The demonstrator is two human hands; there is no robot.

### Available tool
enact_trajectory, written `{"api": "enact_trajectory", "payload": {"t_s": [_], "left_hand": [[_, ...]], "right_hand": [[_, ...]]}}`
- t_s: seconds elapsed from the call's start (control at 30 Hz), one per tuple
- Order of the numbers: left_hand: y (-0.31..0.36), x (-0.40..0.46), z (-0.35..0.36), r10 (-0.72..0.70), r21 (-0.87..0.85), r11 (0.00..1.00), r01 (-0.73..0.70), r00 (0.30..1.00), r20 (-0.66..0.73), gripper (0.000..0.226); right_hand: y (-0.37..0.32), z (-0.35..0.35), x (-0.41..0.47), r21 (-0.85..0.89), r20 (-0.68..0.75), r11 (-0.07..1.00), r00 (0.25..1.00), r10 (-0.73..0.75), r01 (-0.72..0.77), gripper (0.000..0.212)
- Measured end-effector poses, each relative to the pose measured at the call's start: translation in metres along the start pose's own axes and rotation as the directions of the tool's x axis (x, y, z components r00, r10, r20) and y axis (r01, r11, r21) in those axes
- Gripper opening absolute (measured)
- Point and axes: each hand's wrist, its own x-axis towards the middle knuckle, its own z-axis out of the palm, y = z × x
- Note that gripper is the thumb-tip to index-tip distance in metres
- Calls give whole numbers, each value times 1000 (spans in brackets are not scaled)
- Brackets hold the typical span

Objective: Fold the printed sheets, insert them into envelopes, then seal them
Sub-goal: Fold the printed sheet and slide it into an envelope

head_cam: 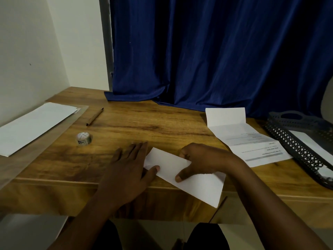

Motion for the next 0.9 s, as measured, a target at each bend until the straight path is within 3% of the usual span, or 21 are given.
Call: {"api": "enact_trajectory", "payload": {"t_s": [0.1,0.23,0.37,0.5,0.57,0.63,0.73,0.83,0.9], "left_hand": [[-1,0,1,-1,-23,1000,1,1000,-15,86],[1,-1,-1,-52,-115,992,46,997,-50,88],[5,-2,-2,-84,-171,982,74,995,-52,90],[3,-2,-2,-70,-78,995,68,997,-28,93],[1,-2,-1,-49,-3,999,49,999,-16,88],[0,-2,1,-48,14,999,49,999,-17,81],[-1,-3,0,-52,-32,998,51,998,-23,77],[-4,-3,-6,-32,-131,991,29,999,-18,69],[-7,-4,-16,-39,-309,950,37,999,2,64]], "right_hand": [[1,-1,3,210,-47,977,998,-37,46,32],[6,2,-1,476,-115,873,992,-58,106,27],[6,9,-2,760,-243,633,968,71,144,22],[-5,32,6,899,-281,391,946,165,199,23],[-11,45,14,890,-334,399,912,238,222,17],[-13,55,21,827,-432,503,856,284,250,10],[-15,64,25,689,-535,676,812,233,260,8],[-13,66,25,651,-547,721,806,228,238,15],[-13,66,24,639,-548,736,804,230,225,23]]}}
